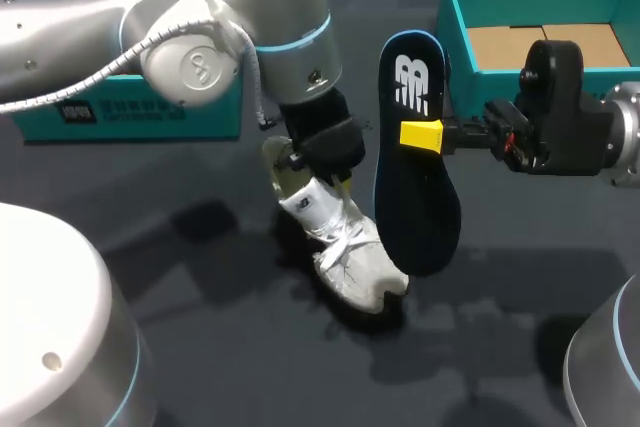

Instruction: Take the shoe out of the shoebox, open the shoe tongue, remove and reinsert the insole, then place the shoe into the shoebox

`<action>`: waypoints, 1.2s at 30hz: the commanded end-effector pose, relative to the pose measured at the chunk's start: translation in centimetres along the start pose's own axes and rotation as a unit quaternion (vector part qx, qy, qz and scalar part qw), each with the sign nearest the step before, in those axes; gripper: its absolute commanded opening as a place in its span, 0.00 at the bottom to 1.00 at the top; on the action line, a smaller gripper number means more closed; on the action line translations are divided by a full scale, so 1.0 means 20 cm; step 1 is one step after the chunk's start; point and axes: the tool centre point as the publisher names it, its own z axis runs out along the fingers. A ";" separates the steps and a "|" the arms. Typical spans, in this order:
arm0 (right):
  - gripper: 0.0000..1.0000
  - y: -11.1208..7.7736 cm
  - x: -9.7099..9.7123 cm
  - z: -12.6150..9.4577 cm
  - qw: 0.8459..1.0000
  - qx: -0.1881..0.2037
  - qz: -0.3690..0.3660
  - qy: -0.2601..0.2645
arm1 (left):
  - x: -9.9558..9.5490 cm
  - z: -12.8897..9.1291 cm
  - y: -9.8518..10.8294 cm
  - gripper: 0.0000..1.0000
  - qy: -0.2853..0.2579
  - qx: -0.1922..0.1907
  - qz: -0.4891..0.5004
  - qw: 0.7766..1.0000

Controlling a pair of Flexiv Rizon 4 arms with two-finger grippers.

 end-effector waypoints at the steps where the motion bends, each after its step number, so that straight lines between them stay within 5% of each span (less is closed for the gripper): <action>1: 0.00 0.00 0.00 0.01 1.000 0.000 0.001 -0.001 | 0.04 -0.01 -0.09 0.00 -0.009 -0.050 0.089 0.995; 11: 0.00 0.00 0.00 0.01 1.000 0.000 0.001 -0.001 | 0.05 0.05 -0.14 0.00 -0.006 -0.061 0.152 0.986; 36: 0.00 0.00 0.00 0.01 1.000 0.000 0.001 -0.001 | 0.01 0.23 -0.09 0.00 0.023 -0.005 0.211 0.977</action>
